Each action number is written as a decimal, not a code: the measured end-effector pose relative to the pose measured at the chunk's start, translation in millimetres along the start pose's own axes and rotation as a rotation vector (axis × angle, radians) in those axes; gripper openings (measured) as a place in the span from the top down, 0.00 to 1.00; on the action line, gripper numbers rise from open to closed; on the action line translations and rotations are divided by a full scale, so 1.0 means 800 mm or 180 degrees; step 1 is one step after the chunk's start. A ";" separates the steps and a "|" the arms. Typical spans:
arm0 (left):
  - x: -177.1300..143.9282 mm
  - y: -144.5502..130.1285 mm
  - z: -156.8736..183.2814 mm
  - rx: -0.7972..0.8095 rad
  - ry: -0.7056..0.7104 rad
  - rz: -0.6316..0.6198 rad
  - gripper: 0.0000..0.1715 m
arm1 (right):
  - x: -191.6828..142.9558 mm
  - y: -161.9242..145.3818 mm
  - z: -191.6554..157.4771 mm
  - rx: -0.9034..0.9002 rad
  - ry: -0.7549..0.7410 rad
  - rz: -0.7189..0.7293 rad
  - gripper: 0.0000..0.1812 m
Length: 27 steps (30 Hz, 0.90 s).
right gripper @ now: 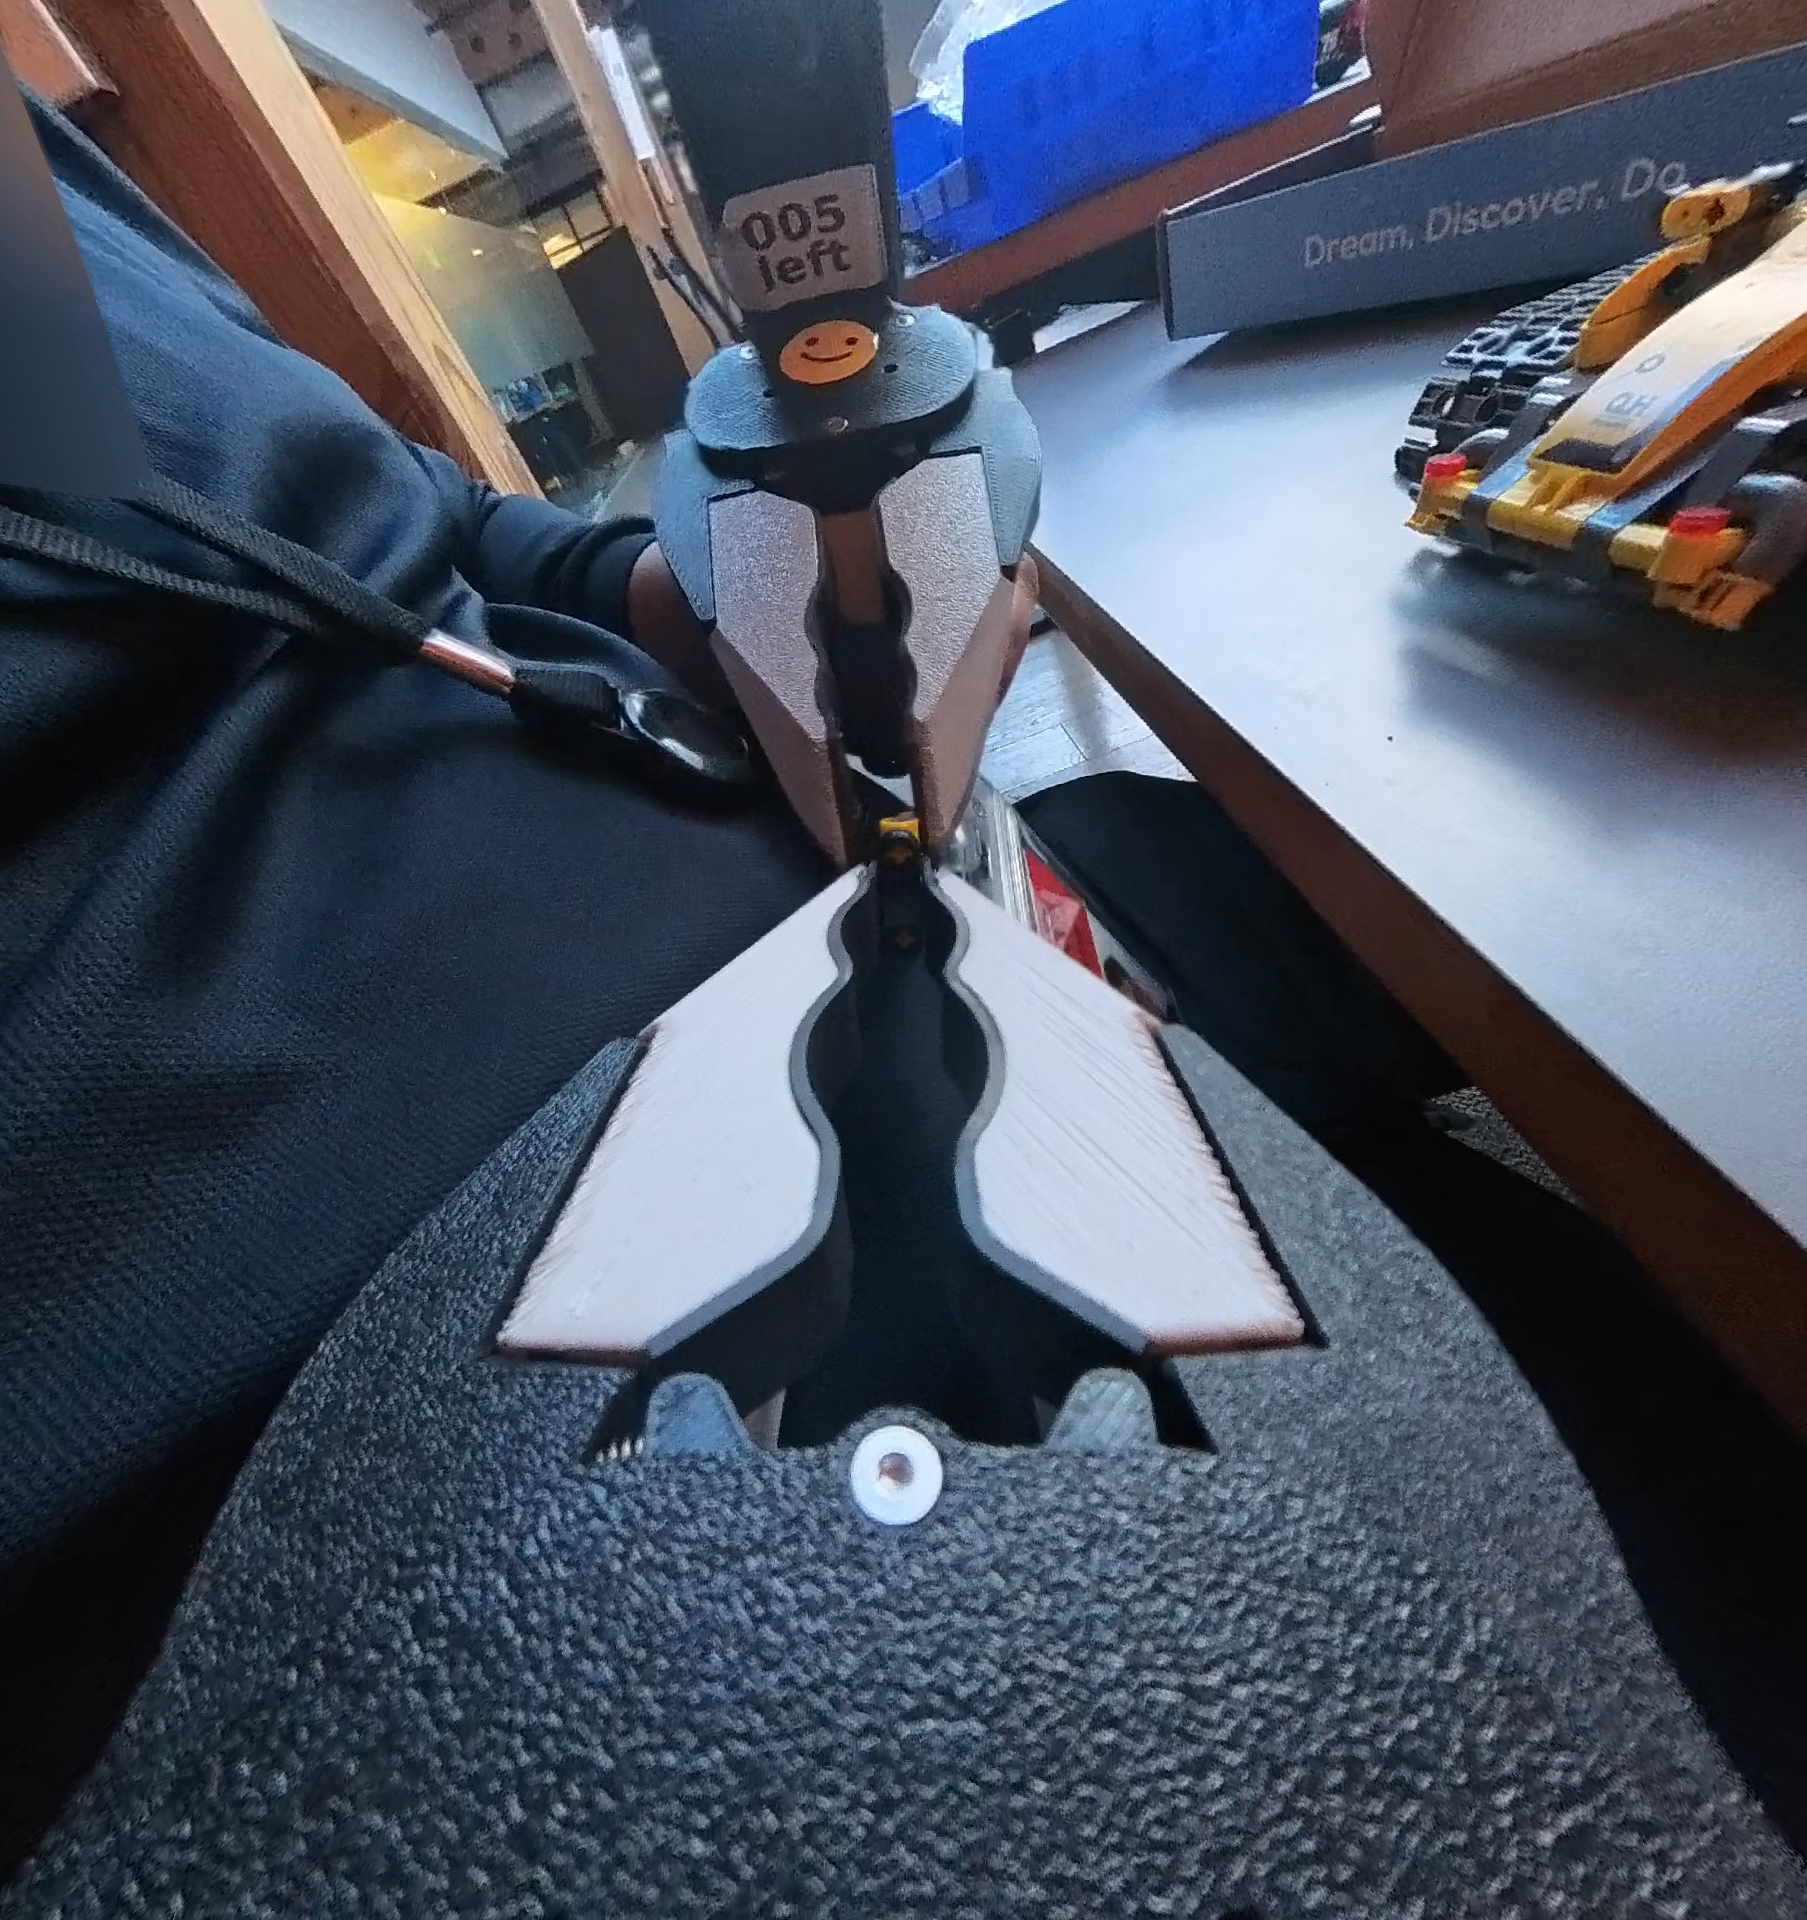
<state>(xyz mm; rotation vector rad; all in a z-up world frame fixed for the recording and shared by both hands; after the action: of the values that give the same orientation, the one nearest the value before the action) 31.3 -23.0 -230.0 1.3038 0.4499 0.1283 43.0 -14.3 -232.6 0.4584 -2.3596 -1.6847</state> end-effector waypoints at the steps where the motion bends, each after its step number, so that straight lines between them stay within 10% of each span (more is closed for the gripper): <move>1: 0.001 0.000 0.000 -0.0015 -0.0019 -0.0001 0.94 | 0.000 0.000 -0.001 -0.0014 0.0011 -0.0003 0.96; 27: -0.008 0.014 -0.024 -0.0947 -0.0051 0.0526 0.97 | -0.005 0.008 0.017 0.0201 -0.0112 0.0099 0.89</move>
<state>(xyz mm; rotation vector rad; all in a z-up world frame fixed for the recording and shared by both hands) 20.0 -5.1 -221.4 1.0467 0.2956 0.3114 41.2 1.3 -230.7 0.4038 -2.4379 -1.6217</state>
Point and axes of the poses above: each gripper's, where its closed fingertips meet, x out along the fingers, y out of its top, z = x × y across the jaws, the point moved 1 cm from there along -x, back along the fingers, and after that the axes turned 8 degrees about z, right-handed, at the moved point
